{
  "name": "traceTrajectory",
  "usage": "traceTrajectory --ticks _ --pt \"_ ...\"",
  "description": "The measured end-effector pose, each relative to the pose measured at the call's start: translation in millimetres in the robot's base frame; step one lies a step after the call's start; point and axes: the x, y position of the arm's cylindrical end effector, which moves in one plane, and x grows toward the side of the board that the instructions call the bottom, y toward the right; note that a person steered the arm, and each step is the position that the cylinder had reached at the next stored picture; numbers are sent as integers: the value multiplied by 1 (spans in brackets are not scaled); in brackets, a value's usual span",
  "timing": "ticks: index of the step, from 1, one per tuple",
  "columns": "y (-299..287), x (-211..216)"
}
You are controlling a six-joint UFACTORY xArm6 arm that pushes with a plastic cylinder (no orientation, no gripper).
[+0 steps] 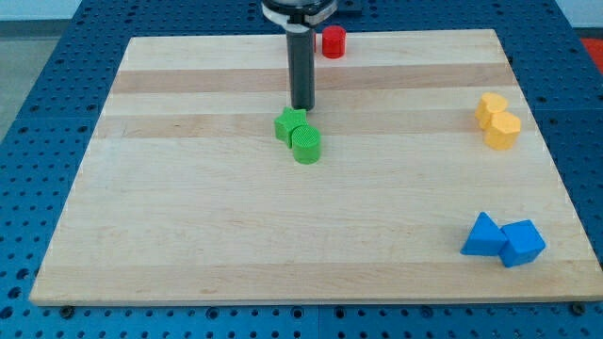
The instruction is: Push the red circle into the red star
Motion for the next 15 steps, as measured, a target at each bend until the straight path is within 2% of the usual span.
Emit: traceTrajectory --ticks 2,4,6,7,15 --pt "49 -60" --pt "156 -73" --pt "165 -141" --pt "157 -152" --pt "148 -152"
